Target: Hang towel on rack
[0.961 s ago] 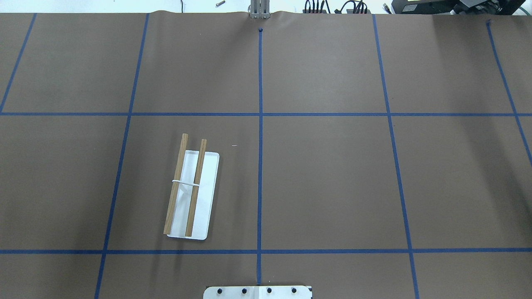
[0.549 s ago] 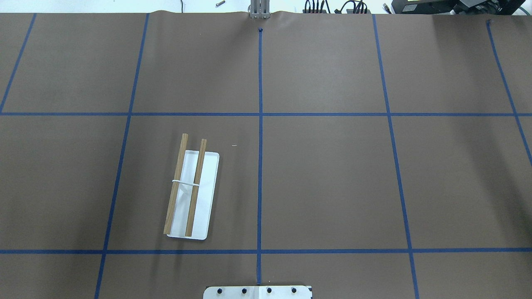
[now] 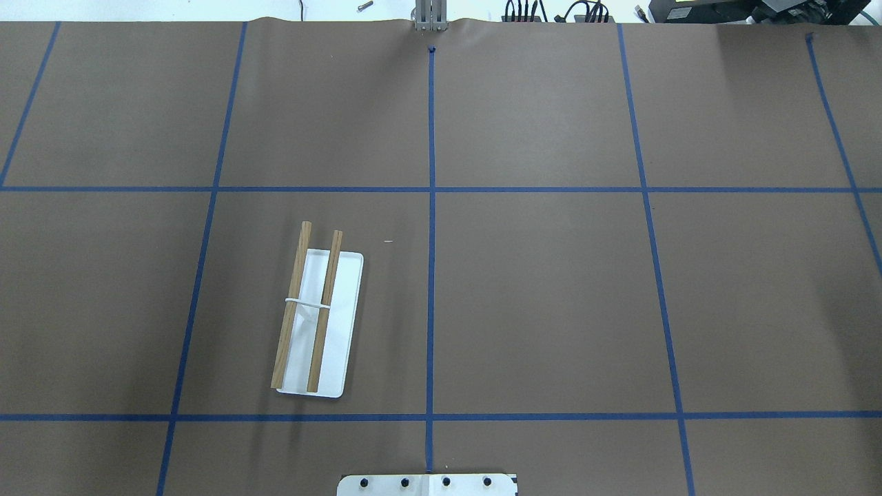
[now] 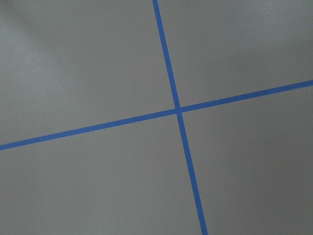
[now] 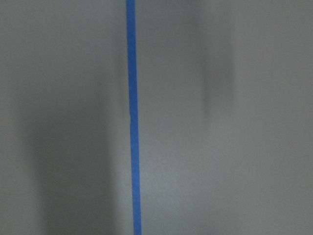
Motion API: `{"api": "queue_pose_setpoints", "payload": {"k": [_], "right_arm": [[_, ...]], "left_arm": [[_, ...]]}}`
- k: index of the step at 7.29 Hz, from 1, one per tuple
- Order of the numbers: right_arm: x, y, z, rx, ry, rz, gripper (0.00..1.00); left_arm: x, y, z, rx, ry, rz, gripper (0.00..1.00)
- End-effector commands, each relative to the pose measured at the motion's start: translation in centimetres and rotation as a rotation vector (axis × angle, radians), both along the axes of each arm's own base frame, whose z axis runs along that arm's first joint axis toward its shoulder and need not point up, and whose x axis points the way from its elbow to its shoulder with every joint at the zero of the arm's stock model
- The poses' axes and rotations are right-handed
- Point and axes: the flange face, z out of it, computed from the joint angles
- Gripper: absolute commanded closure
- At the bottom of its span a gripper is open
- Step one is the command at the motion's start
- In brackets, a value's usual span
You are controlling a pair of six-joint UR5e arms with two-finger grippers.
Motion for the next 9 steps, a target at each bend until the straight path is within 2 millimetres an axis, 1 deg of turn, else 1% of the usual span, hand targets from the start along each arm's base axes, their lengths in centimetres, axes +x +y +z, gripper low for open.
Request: {"api": "queue_pose_setpoints", "payload": {"k": [1, 2, 3, 4, 5, 7, 8, 9], "right_arm": [[0.9, 10.1, 4.7, -0.017, -0.015, -0.017, 0.0], [1.2, 12.6, 7.3, 0.01, -0.017, -0.016, 0.0], [1.4, 15.4, 12.0, 0.03, -0.019, -0.018, 0.0], [1.6, 17.6, 14.8, 0.065, -0.032, -0.007, 0.0], [1.6, 17.9, 15.2, 0.062, -0.032, -0.009, 0.02], [1.7, 19.0, 16.3, 0.046, -0.028, -0.016, 0.11], [1.8, 19.2, 16.5, 0.054, -0.024, -0.032, 0.0], [1.8, 19.1, 16.5, 0.102, -0.032, -0.078, 0.0]], "left_arm": [[0.0, 0.0, 0.0, 0.004, 0.0, 0.001, 0.02], [0.0, 0.0, 0.0, 0.008, -0.001, 0.001, 0.02], [0.0, 0.0, -0.1, 0.013, -0.001, 0.001, 0.02], [0.0, 0.0, -0.1, 0.014, -0.001, 0.001, 0.02], [0.0, -0.1, -0.2, 0.025, -0.002, 0.001, 0.02], [0.0, -0.1, -0.2, 0.027, -0.002, 0.001, 0.02], [0.0, -0.1, -0.2, 0.027, -0.002, 0.001, 0.02], [0.0, -0.1, -0.3, 0.028, -0.002, 0.001, 0.02]]}}
